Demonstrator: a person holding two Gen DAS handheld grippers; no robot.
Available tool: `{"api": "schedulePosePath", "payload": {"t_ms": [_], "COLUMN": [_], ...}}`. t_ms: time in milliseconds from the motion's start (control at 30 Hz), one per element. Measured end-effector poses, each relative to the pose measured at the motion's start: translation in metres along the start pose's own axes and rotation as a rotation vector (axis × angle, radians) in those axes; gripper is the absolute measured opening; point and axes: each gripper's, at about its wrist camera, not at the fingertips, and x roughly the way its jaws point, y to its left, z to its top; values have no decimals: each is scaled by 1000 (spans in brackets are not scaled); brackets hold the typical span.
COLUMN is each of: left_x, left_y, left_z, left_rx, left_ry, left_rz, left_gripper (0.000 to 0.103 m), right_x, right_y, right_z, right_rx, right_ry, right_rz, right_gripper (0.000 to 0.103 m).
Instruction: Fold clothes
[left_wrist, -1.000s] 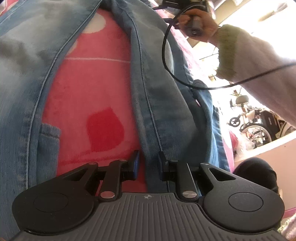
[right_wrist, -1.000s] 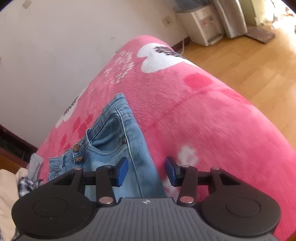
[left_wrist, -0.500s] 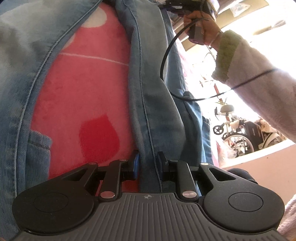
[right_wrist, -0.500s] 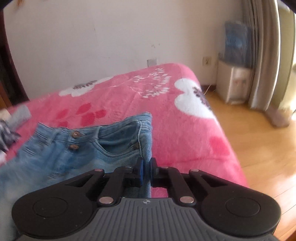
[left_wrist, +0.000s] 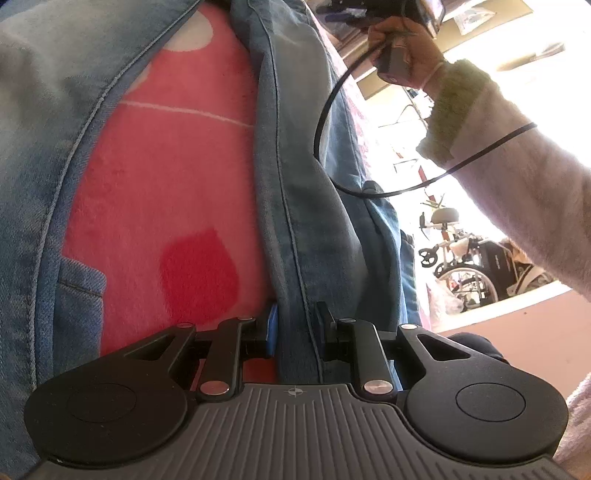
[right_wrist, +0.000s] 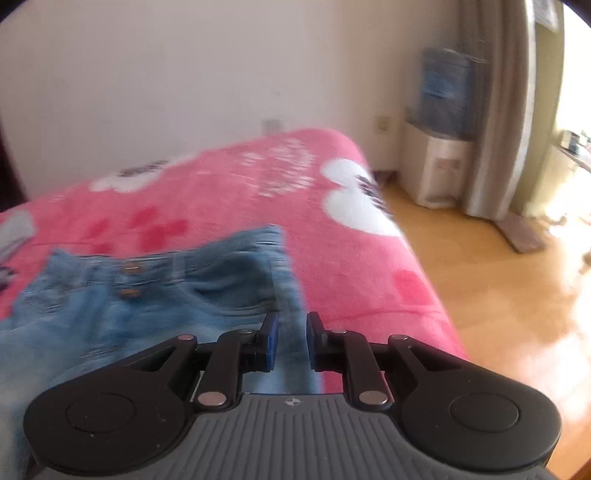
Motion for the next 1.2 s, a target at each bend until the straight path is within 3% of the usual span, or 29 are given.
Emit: {"api": "schedulePosePath", "payload": {"t_ms": [133, 200, 267, 367, 467, 600, 767, 833, 900, 933, 1100, 1200], "left_x": [0, 0, -1, -3, -2, -4, -8, -9, -7, -6, -2, 0], "left_y": [0, -1, -1, -1, -4, -9, -18, -21, -24, -25, -29, -28], "left_z": [0, -1, -1, -2, -4, -7, -15, -19, -22, -23, -22, -21], "left_rx": [7, 4, -10, -23, -29, -25, -13, -6, -1, 0, 18, 16], "left_ry": [3, 2, -3, -14, -26, -31, -32, -37, -47, -52, -56, -55], "left_rz": [-3, 0, 1, 2, 5, 26, 70, 92, 116, 125, 154, 160], "left_gripper": [20, 21, 23, 30, 32, 35, 36, 36, 36, 35, 34, 34], "right_x": [3, 22, 19, -7, -48, -84, -94, -92, -99, -102, -138, -139], "right_y": [3, -2, -18, -36, -51, -71, -72, -73, -68, -64, -57, -53], "right_z": [-17, -29, -27, -20, -20, -49, -111, -133, -141, -143, -127, -133], "right_rx": [-18, -43, 51, 181, 198, 315, 371, 442, 440, 411, 287, 145], "right_ry": [67, 139, 123, 110, 125, 306, 442, 449, 400, 384, 266, 254], "right_rz": [102, 35, 62, 75, 116, 275, 263, 308, 315, 303, 239, 120], "right_gripper": [16, 13, 11, 13, 13, 18, 22, 23, 20, 8, 4, 4]}}
